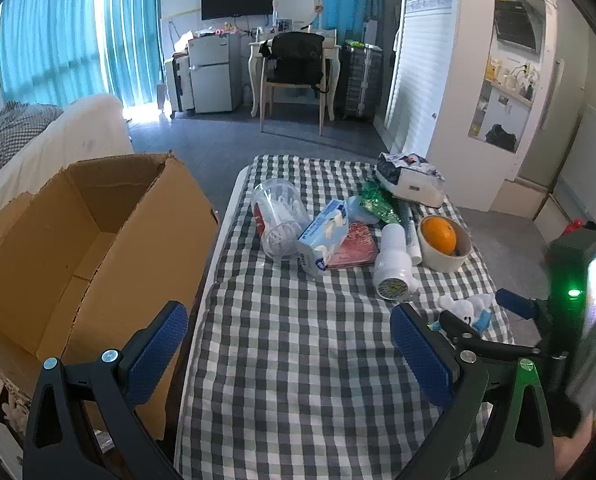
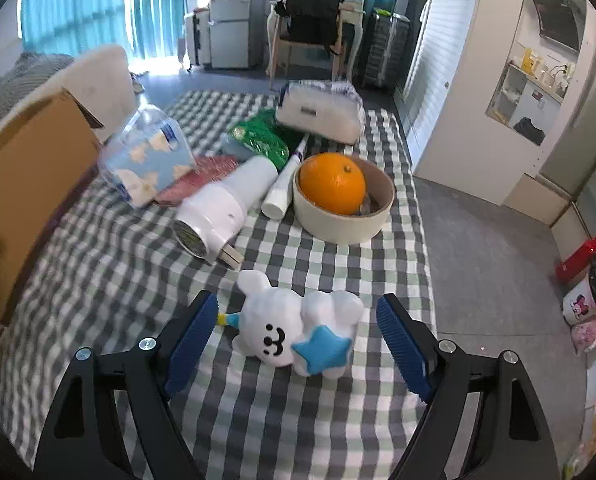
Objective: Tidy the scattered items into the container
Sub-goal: 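Grasp the white plush bunny with the blue star using the right gripper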
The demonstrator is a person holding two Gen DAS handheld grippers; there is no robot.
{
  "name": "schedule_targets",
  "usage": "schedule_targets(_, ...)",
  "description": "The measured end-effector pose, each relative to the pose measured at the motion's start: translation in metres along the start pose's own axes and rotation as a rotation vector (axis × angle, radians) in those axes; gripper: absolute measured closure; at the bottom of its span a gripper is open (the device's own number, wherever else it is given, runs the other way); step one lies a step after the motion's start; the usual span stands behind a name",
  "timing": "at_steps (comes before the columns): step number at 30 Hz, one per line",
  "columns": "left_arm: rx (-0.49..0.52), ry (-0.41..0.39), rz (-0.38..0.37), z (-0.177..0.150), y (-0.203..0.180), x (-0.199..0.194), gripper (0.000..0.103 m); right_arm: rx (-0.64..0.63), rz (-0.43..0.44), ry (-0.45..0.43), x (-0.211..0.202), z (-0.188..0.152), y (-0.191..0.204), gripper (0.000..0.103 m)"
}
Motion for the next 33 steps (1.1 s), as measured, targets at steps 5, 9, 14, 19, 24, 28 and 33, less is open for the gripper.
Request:
schedule_targets(5, -0.002, 0.005, 0.002, 0.000, 0.004, 0.006, 0.000, 0.002, -0.003, 0.020, 0.009, -0.001, 0.003, 0.031)
schedule_targets(9, 0.002, 0.008, 0.004, 0.002, 0.004, 0.009, 0.000, 0.034, 0.016, 0.039, 0.015, -0.004, 0.000, 0.038)
schedule_targets(14, 0.009, 0.007, 0.004, 0.003, 0.002, 0.011, 0.000, 0.021, 0.003, 0.040, 0.016, -0.007, 0.004, 0.039)
schedule_targets(19, 0.009, 0.005, 0.000, 0.003, 0.001, 0.010, 0.000, 0.055, 0.038, 0.032, 0.014, -0.005, -0.001, 0.039)
schedule_targets(24, 0.022, 0.004, -0.015, 0.003, -0.007, 0.013, 0.000, 0.081, 0.051, 0.002, -0.001, -0.004, -0.010, 0.039)
schedule_targets(28, 0.046, -0.012, -0.033, 0.009, -0.018, 0.017, 0.000, 0.096, 0.058, -0.032, -0.021, 0.001, -0.019, 0.039)
schedule_targets(33, 0.074, -0.043, -0.067, 0.020, -0.027, 0.028, 0.000, 0.113, 0.062, -0.071, -0.044, 0.005, -0.031, 0.039)
Point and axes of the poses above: each gripper's, at about its wrist camera, not at the fingertips, and x roughly the way its jaws point, y to its left, z to its top, the point moved 3 cm from there along x, roughly the way its jaws point, and after that the axes turned 3 degrees about -y, right-handed, at the moved point
